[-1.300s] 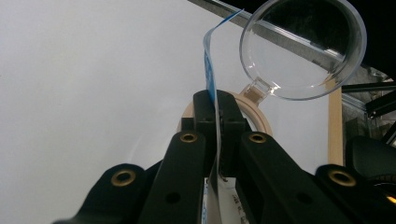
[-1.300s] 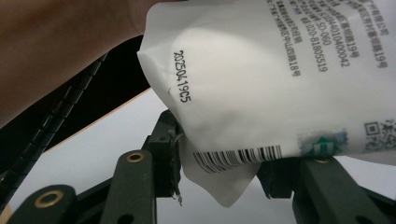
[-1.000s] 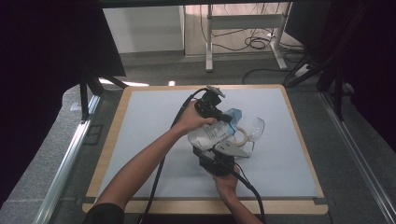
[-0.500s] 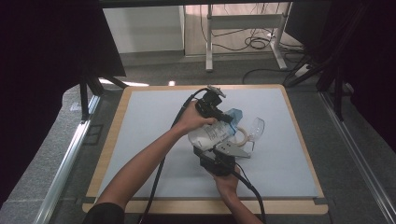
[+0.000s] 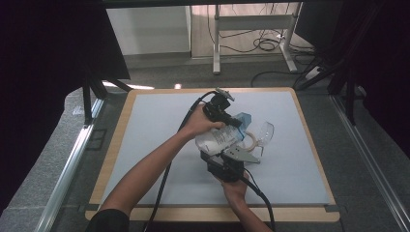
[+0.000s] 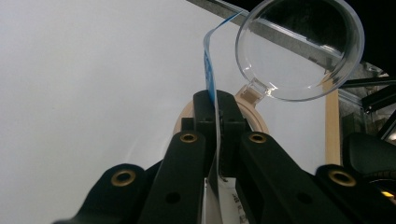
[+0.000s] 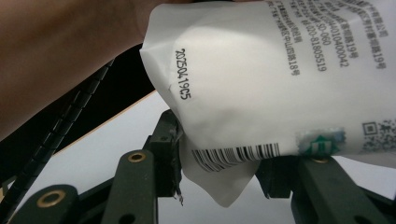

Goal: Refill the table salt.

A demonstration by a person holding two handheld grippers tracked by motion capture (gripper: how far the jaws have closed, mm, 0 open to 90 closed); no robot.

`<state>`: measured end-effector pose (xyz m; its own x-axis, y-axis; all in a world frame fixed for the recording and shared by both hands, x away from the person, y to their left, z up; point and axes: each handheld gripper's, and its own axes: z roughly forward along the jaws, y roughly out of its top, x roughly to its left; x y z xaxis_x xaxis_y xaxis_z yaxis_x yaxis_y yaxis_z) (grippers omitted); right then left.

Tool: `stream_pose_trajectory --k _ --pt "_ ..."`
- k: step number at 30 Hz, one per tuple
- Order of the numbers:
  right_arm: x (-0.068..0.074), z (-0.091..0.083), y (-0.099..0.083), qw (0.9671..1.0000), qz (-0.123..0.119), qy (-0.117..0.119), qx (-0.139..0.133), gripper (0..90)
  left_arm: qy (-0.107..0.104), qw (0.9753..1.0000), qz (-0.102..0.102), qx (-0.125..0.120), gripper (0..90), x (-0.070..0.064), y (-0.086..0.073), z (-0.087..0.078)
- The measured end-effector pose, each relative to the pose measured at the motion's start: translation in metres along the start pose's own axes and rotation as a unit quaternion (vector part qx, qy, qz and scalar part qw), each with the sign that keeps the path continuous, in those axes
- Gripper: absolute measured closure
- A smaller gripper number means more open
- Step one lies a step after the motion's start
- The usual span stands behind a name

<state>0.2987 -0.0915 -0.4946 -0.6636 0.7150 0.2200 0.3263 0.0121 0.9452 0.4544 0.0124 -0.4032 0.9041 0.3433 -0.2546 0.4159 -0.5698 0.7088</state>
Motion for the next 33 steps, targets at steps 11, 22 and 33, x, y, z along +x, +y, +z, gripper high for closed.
stream_pose_trajectory --k 11,22,33 --pt "0.0011 0.0002 0.0010 1.0000 0.002 0.002 -0.001 57.3 0.001 1.0000 0.001 0.002 89.6 -0.0004 -0.0001 -0.0011" --pt "0.0022 0.0001 0.0022 1.0000 0.003 0.004 -0.005 57.3 0.003 1.0000 0.002 0.003 89.6 -0.0013 0.0001 -0.0007" --pt "0.0034 0.0000 0.0033 1.0000 0.005 0.006 -0.006 57.3 0.006 1.0000 0.004 0.007 89.7 -0.0024 0.0002 -0.0007"
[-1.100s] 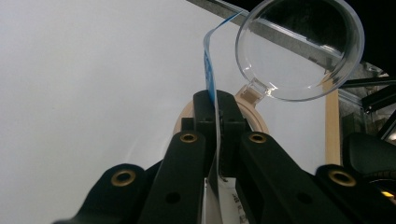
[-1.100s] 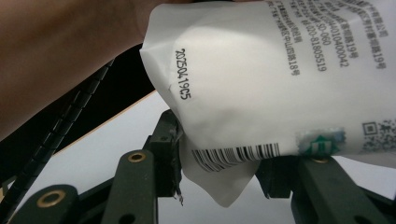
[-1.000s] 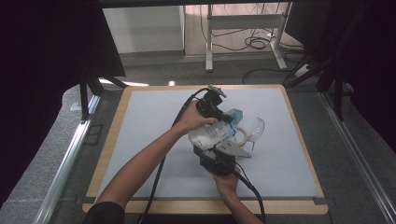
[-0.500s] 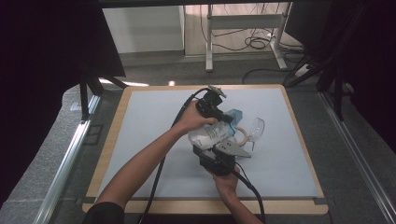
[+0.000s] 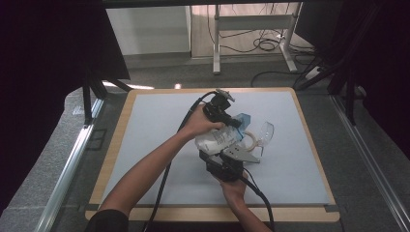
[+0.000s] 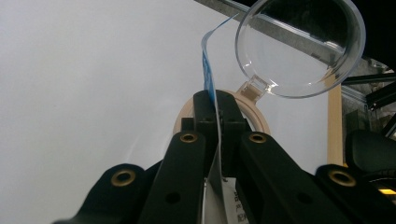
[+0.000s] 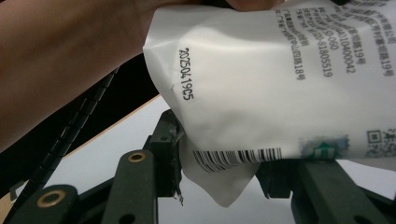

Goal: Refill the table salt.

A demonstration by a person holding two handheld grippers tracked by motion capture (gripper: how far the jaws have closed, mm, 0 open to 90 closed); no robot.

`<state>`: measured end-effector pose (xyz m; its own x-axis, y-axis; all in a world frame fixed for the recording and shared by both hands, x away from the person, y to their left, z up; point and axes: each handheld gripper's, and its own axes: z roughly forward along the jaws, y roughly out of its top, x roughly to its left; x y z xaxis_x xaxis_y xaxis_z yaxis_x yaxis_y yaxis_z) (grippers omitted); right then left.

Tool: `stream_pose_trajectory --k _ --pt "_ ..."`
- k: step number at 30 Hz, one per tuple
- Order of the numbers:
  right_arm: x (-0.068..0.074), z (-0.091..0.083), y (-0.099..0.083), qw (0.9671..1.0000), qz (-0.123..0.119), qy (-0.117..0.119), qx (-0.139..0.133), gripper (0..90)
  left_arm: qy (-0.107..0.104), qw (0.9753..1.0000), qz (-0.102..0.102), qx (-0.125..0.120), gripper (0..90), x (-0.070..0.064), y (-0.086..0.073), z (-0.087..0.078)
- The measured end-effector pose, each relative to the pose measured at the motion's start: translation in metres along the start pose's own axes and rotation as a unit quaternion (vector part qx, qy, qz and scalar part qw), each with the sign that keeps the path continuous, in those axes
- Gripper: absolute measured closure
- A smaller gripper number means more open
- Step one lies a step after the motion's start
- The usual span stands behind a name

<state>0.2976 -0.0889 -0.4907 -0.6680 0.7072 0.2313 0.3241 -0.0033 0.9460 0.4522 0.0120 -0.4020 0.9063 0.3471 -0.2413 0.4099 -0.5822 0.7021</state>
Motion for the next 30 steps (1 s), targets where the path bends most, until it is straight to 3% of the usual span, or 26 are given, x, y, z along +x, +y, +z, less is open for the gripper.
stream_pose_trajectory --k 30 --pt "0.0019 0.0000 0.0006 1.0000 0.004 -0.001 -0.004 57.3 0.000 1.0000 0.002 0.001 89.6 -0.0016 0.0003 0.0000"
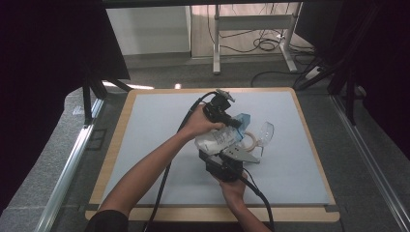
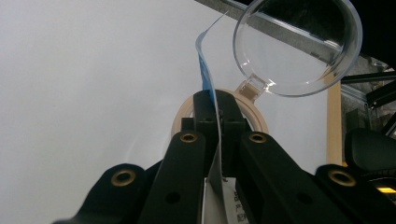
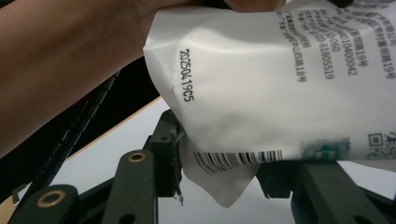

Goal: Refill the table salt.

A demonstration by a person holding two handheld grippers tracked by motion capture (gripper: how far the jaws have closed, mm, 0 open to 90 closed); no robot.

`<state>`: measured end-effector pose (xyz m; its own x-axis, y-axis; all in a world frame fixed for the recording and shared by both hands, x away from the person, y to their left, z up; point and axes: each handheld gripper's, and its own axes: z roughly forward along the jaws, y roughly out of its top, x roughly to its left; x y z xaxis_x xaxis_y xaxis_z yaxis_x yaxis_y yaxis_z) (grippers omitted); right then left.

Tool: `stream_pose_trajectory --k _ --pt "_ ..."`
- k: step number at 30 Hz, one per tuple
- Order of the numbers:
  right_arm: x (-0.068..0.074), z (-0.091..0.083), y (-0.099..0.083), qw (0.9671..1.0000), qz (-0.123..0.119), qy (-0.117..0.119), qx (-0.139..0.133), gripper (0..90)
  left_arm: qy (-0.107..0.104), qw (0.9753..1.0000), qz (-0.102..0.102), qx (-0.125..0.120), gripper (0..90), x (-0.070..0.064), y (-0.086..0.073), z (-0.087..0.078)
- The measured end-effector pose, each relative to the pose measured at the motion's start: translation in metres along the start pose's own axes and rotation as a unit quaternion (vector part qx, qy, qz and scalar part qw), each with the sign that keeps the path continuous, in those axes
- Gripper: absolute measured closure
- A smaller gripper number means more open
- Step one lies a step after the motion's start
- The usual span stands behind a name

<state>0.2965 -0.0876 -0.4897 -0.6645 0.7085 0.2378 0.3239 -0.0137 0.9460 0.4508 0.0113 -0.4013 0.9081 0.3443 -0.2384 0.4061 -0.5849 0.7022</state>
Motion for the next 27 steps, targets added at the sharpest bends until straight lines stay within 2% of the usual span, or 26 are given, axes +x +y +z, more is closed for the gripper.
stream_pose_trajectory --k 27 --pt "-0.0009 -0.0007 0.0008 1.0000 0.002 -0.004 -0.003 57.7 -0.002 1.0000 0.003 0.002 89.7 -0.0012 0.0024 0.0016"
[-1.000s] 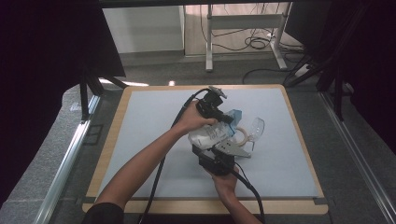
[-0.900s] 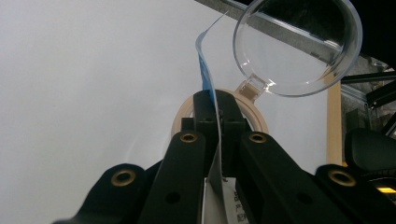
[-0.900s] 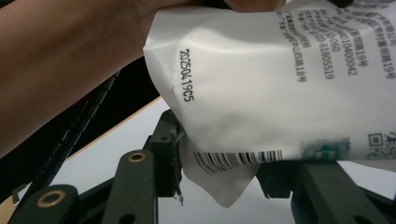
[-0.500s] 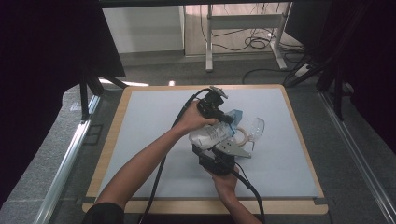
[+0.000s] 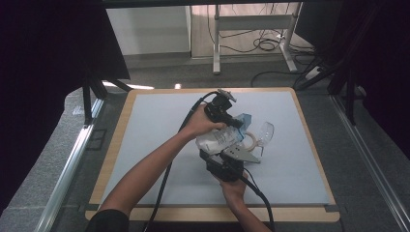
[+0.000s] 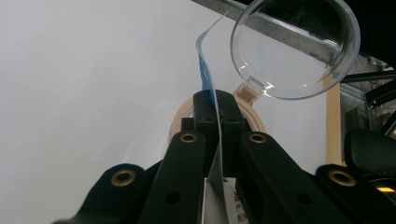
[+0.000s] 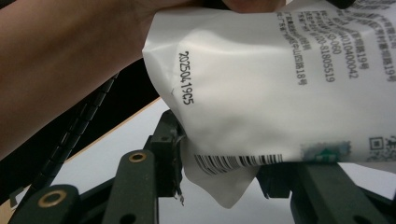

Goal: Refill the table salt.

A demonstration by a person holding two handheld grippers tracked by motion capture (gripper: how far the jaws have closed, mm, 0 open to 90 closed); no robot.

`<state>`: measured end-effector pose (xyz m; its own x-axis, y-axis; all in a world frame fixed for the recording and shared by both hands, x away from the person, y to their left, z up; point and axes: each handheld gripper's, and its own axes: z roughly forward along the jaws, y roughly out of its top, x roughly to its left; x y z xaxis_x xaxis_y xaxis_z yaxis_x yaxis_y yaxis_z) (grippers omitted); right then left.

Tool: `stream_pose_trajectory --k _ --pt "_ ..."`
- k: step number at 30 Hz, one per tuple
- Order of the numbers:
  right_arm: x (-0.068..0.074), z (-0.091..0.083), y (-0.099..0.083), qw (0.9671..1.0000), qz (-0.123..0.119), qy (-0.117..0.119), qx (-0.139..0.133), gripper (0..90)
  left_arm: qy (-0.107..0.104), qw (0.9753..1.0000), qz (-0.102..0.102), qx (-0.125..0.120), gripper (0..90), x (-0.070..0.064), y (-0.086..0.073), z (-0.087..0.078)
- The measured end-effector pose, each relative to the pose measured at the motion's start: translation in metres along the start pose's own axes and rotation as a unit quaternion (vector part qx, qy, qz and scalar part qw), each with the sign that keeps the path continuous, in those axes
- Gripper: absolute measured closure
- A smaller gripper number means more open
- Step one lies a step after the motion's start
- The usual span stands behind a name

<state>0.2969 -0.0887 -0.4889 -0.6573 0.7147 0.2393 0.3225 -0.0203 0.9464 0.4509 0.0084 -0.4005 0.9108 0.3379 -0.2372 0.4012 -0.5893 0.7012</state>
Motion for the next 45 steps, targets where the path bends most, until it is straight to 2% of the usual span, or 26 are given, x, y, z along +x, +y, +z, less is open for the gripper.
stream_pose_trajectory --k 45 --pt "0.0048 0.0023 0.0002 0.9996 0.019 -0.019 -0.013 57.6 -0.001 0.9999 0.006 0.008 89.6 0.0000 0.0033 0.0014"
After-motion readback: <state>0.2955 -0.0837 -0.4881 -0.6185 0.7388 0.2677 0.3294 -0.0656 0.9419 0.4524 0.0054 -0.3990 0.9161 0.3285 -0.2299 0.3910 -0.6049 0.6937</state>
